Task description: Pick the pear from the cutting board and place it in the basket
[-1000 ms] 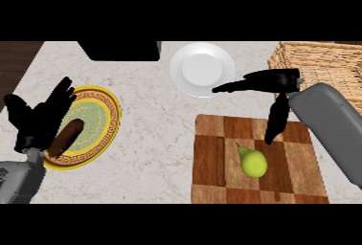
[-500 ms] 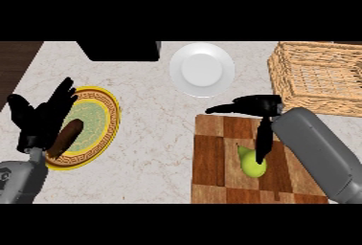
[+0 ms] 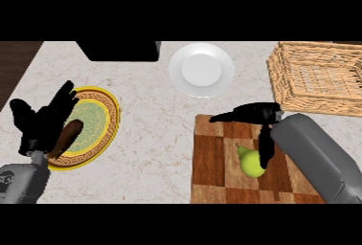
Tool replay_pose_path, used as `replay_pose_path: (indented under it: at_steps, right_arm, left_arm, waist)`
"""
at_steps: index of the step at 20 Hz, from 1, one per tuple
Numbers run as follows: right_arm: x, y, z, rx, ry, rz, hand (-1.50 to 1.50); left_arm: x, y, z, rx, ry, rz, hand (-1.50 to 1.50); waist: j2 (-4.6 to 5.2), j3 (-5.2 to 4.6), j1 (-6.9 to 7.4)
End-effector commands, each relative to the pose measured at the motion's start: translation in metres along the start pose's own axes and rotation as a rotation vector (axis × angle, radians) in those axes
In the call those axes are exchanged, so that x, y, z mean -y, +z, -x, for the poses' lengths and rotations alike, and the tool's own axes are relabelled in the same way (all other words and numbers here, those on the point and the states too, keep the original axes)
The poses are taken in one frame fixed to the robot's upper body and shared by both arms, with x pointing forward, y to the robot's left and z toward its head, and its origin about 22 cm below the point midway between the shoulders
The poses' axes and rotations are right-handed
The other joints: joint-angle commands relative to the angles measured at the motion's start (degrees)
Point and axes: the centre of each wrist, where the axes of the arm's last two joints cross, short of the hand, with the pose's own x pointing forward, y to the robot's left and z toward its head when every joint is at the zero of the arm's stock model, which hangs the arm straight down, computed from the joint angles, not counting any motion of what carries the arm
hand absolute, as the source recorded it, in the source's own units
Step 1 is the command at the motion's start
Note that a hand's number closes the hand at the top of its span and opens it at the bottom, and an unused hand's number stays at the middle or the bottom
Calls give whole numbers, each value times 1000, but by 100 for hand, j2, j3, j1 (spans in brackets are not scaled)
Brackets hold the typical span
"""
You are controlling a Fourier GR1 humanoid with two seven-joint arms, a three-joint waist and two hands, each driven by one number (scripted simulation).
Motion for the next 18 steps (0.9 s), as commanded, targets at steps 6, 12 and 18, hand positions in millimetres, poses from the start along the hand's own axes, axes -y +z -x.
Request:
replay_pose_path:
  at_steps: [6,12,18]
  right_arm:
    - [10,11,21,80,-63,-64,-150]
    - [-5,11,24,138,-81,-79,-150]
    - [-22,-12,25,75,7,-66,-150]
  left_arm:
    - [10,0,5,-10,4,-9,0]
    - [-8,10,2,1,7,0,0]
    - [-9,4,-4,10,8,15,0]
  waist:
    - [17,0,31]
    - [0,0,24]
    - [12,0,30]
